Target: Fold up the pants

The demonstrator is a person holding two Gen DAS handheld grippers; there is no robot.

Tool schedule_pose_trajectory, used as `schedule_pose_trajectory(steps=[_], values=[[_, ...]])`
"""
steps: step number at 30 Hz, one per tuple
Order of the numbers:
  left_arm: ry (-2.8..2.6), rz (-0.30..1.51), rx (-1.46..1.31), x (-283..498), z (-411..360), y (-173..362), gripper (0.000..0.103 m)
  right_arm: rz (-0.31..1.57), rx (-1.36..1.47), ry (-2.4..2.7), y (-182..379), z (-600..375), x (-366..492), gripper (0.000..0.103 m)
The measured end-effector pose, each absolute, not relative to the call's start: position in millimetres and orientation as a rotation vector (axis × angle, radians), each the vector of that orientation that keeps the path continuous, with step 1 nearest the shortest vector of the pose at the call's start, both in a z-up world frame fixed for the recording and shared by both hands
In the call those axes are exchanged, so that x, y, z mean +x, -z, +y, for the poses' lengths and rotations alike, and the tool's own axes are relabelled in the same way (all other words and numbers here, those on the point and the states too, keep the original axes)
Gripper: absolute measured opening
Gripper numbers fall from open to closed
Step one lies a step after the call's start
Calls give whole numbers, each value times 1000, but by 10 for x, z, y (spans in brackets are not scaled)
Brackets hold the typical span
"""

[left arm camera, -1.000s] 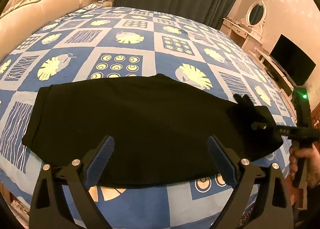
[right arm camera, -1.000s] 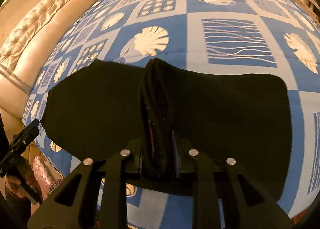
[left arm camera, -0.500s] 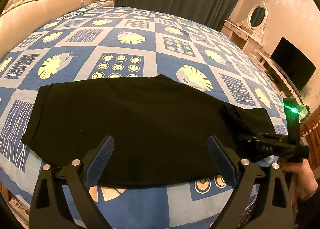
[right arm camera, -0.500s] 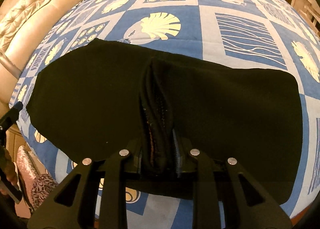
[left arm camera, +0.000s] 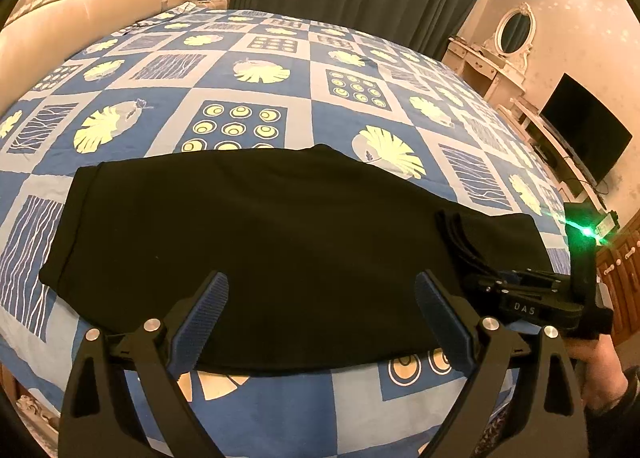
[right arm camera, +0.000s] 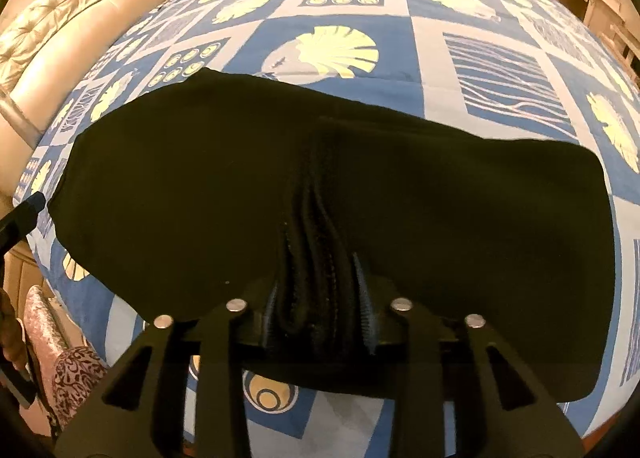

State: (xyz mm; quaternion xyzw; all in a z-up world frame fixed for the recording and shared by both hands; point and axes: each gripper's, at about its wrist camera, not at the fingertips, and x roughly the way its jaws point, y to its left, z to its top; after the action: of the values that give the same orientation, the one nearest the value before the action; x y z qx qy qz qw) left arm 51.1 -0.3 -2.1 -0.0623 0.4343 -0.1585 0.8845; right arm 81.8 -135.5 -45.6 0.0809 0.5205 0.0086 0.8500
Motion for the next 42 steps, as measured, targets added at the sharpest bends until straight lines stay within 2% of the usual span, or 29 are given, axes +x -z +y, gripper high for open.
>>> schedule_pose_trajectory(steps=[6,22,26,28,30,35,42], values=[[334,909,-133,511,-15,35,93,1066,111,-1,443,-1208,841,19],[326,915,-142,521,11,72,93,1067,189,-80,467,-942,1031,21],[325,917,-146,525,33,77,93,1055,250,-151,454,-924,973,45],[322,920,-145,524,36,84,93,1059,275,-193,445,-883,930,52],[323,923,-147,520,32,92,93,1065,272,-244,423,-808,863,66],[325,925,-139,531,25,111,93,1074,312,-366,321,-784,645,70],[330,928,-137,523,-9,129,93,961,604,-362,48,-1777,224,70]])
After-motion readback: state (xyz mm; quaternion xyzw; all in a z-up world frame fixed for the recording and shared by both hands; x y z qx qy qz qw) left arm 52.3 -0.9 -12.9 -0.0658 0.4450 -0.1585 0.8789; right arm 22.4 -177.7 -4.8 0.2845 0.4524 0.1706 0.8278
